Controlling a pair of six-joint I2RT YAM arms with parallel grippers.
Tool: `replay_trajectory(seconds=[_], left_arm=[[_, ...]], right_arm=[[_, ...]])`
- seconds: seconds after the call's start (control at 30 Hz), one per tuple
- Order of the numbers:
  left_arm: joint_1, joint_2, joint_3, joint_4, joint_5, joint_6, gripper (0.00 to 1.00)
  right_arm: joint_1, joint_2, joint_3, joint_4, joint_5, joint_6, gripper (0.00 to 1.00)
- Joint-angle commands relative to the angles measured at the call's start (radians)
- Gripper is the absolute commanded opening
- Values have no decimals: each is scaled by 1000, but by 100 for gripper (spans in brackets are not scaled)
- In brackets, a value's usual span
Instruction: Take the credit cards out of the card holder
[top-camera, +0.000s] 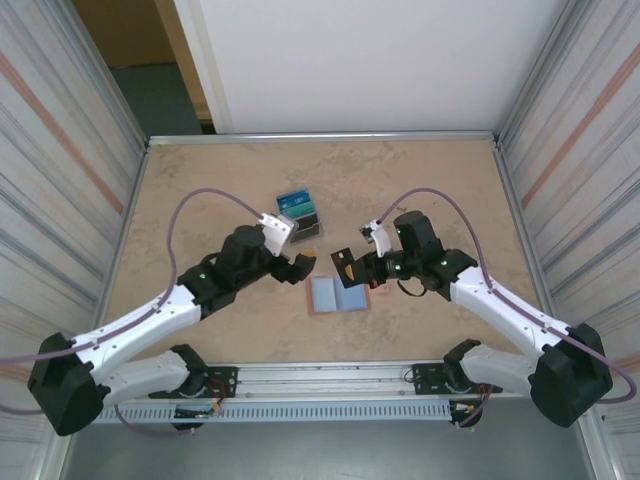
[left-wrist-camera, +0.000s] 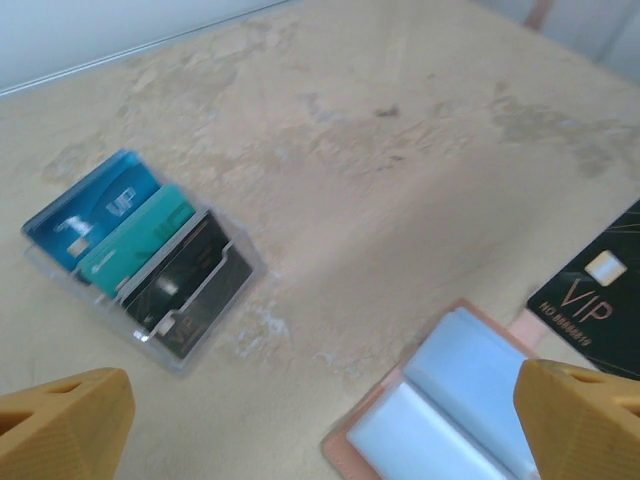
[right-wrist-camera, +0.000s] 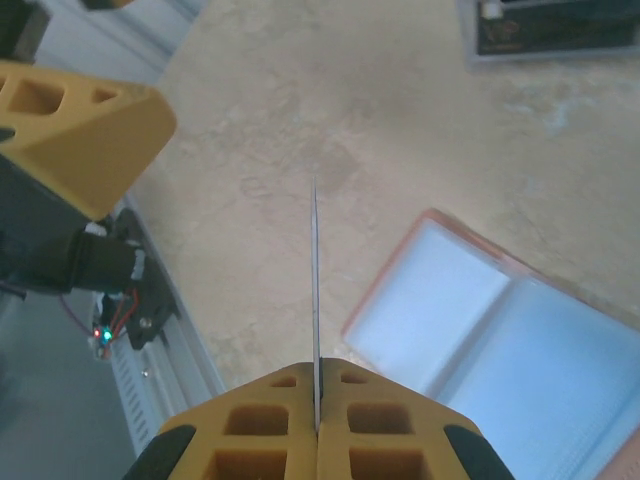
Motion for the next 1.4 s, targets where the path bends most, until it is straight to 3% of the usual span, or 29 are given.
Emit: replay_trajectory(seconds=[0.0, 0.2, 0.43, 0.9, 0.97, 1.1, 1.13, 1.27, 1.37], left_arm=[[84, -33, 34, 6, 341, 119, 94], [147, -6, 132, -134, 619, 290, 83], [144, 42, 204, -223, 814, 388, 69], [102, 201, 314, -327, 876, 496, 50], [92, 228, 332, -354, 877, 514, 39], [80, 269, 363, -404, 880, 544, 7], [79, 272, 363, -406, 879, 547, 0], [79, 259, 351, -380, 825, 522, 0], [79, 220, 320, -331, 775, 482, 0]], right_arm=[[31, -22, 80, -73, 0, -149, 1], [77, 13, 184, -163, -16, -286, 1], [105, 77, 287, -281, -34, -394, 1], [135, 143, 349, -334, -75, -462, 3], [133, 149, 353, -338, -78, -469, 3], [131, 141, 350, -334, -76, -470, 4], [130, 136, 346, -331, -74, -467, 6], [100, 105, 317, -294, -76, -435, 25], [39, 65, 273, -232, -114, -384, 45]])
